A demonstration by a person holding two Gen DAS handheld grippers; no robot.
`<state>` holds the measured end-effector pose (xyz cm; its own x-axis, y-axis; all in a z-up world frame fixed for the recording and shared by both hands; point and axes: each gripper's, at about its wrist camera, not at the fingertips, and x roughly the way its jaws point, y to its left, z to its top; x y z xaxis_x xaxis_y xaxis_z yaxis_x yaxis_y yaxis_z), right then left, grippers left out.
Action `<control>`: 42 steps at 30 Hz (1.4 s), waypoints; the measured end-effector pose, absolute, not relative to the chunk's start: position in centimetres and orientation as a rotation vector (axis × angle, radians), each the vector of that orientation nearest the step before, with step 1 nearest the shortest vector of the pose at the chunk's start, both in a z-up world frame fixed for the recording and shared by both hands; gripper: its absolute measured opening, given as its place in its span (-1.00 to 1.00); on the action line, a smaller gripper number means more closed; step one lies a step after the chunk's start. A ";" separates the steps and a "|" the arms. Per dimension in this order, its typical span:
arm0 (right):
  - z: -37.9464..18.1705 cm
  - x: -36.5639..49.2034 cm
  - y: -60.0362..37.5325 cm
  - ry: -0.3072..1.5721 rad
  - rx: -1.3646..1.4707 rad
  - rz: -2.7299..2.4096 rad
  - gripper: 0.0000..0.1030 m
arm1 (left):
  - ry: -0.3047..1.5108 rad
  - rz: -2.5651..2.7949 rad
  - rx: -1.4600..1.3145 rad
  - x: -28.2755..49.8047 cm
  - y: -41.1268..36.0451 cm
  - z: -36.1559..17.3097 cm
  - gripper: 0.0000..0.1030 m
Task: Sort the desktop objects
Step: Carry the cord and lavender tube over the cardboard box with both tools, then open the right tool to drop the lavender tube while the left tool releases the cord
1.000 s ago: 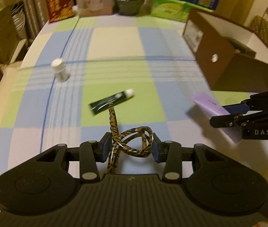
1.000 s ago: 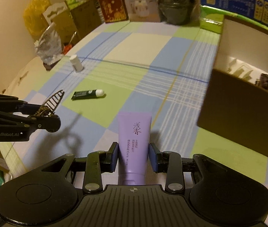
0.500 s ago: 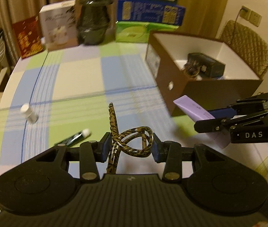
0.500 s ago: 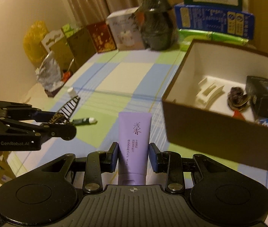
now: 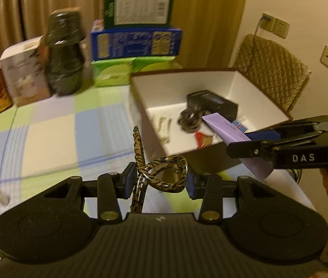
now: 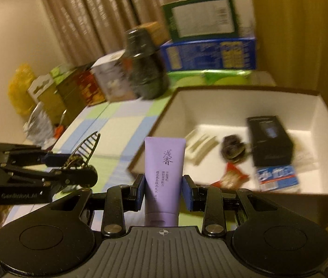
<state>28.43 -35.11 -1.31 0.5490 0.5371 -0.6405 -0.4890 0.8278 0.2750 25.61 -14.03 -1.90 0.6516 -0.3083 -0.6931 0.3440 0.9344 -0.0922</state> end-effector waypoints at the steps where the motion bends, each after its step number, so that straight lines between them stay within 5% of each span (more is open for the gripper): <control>1: -1.2 28.9 -35.6 0.775 0.075 0.596 -0.39 | 0.773 -0.380 0.052 26.1 -14.6 -1.7 -0.28; 42: -6.5 40.9 -40.4 0.909 0.213 0.462 -0.39 | 0.917 -0.376 0.075 39.7 -24.7 -7.2 -0.32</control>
